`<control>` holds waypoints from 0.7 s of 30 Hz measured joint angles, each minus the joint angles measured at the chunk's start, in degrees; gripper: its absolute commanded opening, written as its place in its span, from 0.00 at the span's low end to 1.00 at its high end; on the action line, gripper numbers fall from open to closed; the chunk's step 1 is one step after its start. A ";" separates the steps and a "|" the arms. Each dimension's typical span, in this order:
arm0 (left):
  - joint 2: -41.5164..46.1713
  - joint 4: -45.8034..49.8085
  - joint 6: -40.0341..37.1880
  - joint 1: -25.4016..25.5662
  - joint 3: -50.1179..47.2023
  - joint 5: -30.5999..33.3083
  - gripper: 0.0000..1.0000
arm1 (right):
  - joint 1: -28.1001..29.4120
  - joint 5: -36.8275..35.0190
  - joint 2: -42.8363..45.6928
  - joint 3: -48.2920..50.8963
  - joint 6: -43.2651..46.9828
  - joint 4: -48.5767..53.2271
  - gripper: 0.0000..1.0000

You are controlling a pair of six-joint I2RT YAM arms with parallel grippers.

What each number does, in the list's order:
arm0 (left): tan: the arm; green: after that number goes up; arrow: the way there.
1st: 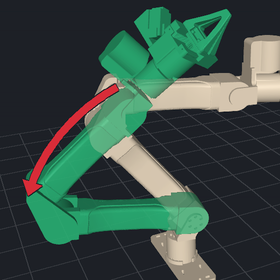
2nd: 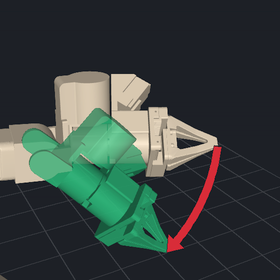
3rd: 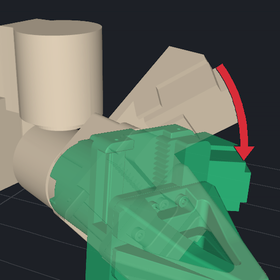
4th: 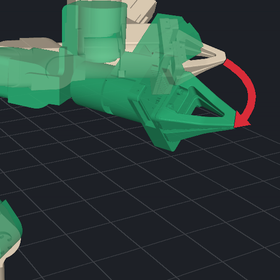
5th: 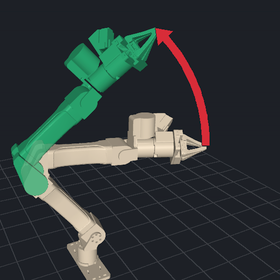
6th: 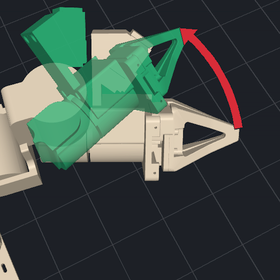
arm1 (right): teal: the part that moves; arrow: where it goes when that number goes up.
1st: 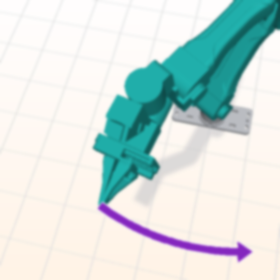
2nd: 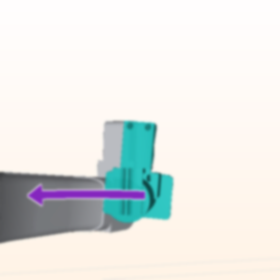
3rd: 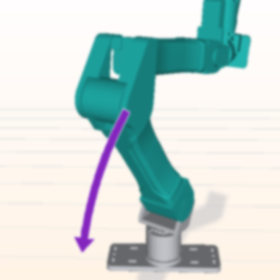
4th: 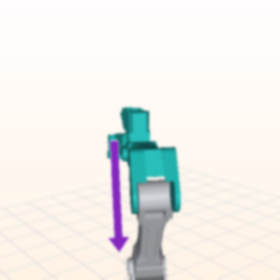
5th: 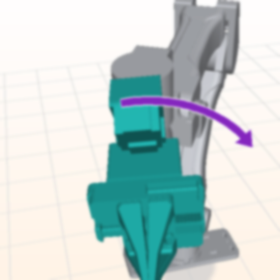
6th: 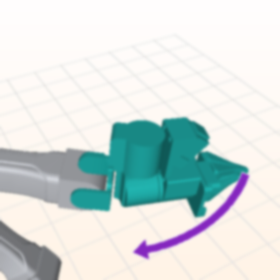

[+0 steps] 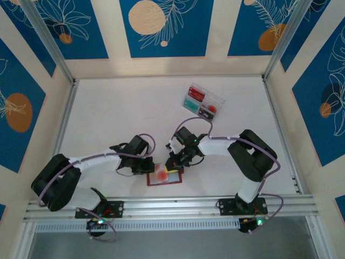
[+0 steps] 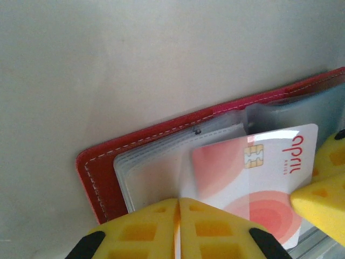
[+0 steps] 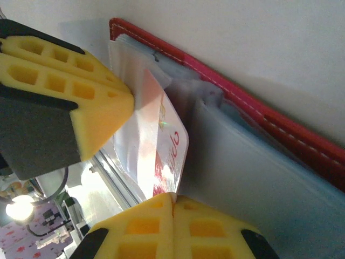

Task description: Put the credit cards into the card holder

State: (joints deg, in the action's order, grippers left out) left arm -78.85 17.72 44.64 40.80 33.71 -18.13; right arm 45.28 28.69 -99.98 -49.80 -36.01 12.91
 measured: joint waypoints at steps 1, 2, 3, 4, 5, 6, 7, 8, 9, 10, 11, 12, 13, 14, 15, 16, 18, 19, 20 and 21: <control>0.07 -0.11 0.00 0.00 -0.11 0.00 0.09 | 0.37 -0.37 0.00 -0.31 -0.48 0.00 0.00; 0.22 -0.20 0.00 0.00 -0.24 0.02 0.09 | 0.66 -0.70 -0.02 -0.50 -0.87 -0.02 0.00; 0.46 -0.31 0.02 0.00 -0.39 0.02 0.09 | 0.98 -1.09 -0.02 -0.63 -1.51 -0.04 0.00; 0.68 -0.39 0.04 0.00 -0.59 0.04 0.09 | 1.31 -1.49 -0.02 -0.70 -2.12 -0.22 0.00; 0.85 -0.39 0.04 0.00 -0.72 0.07 0.09 | 1.62 -1.77 -0.13 -0.72 -2.73 -0.50 0.00; 1.05 -0.37 0.07 0.00 -0.85 0.20 0.09 | 1.92 -2.03 -0.39 -0.74 -3.30 -0.92 0.00; 1.22 -0.22 0.07 0.00 -0.94 0.24 0.09 | 2.29 -2.56 -0.81 -0.74 -4.00 -1.33 0.00; 1.36 -0.13 0.09 0.00 -1.01 0.26 0.10 | 2.58 -2.95 -1.20 -0.74 -4.61 -1.60 0.00; 1.55 -0.11 0.24 0.00 -1.11 0.26 0.10 | 2.82 -3.28 -1.57 -0.74 -5.16 -1.84 0.00; 1.62 -0.13 0.24 0.00 -1.11 0.26 0.10 | 3.04 -3.63 -1.92 -0.74 -5.64 -2.23 0.00; 1.64 -0.07 0.26 0.00 -1.11 0.26 0.10 | 3.15 -3.89 -2.19 -0.72 -6.16 -2.58 0.00; 1.64 0.04 0.26 0.00 -1.11 0.28 0.09 | 3.19 -4.09 -2.29 -0.72 -6.64 -2.75 0.00; 1.64 0.09 0.26 0.00 -1.09 0.28 0.09 | 3.19 -4.26 -2.36 -0.72 -7.06 -2.84 0.00; 1.68 0.22 0.24 0.00 -1.07 0.31 0.09 | 3.19 -4.35 -2.36 -0.72 -7.23 -2.89 0.00; 1.88 0.57 0.24 0.00 -0.98 0.48 0.09 | 3.19 -4.44 -2.36 -0.70 -7.52 -3.04 0.00; 2.27 1.25 0.24 0.00 -0.85 0.81 0.09 | 3.19 -4.55 -2.36 -0.68 -7.56 -3.43 0.00; 3.45 3.65 0.17 0.00 -0.44 1.77 0.10 | 3.19 -4.72 -2.36 -0.66 -7.74 -4.46 0.00; 4.35 5.16 0.00 -0.02 -0.20 2.32 0.10 | 3.19 -4.79 -2.36 -0.66 -7.74 -4.83 0.00; 5.53 6.43 -0.13 -0.07 0.04 2.84 0.10 | 3.19 -4.87 -2.36 -0.61 -7.74 -5.01 0.00; 6.71 7.58 -0.20 -0.17 0.33 3.28 0.10 | 3.19 -4.94 -2.36 -0.46 -7.74 -5.25 0.00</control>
State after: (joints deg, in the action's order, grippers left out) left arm -72.14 25.30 44.45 40.62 34.04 -14.85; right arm 48.47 23.75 -102.35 -50.26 -43.75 7.66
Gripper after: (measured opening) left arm 0.095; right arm 0.050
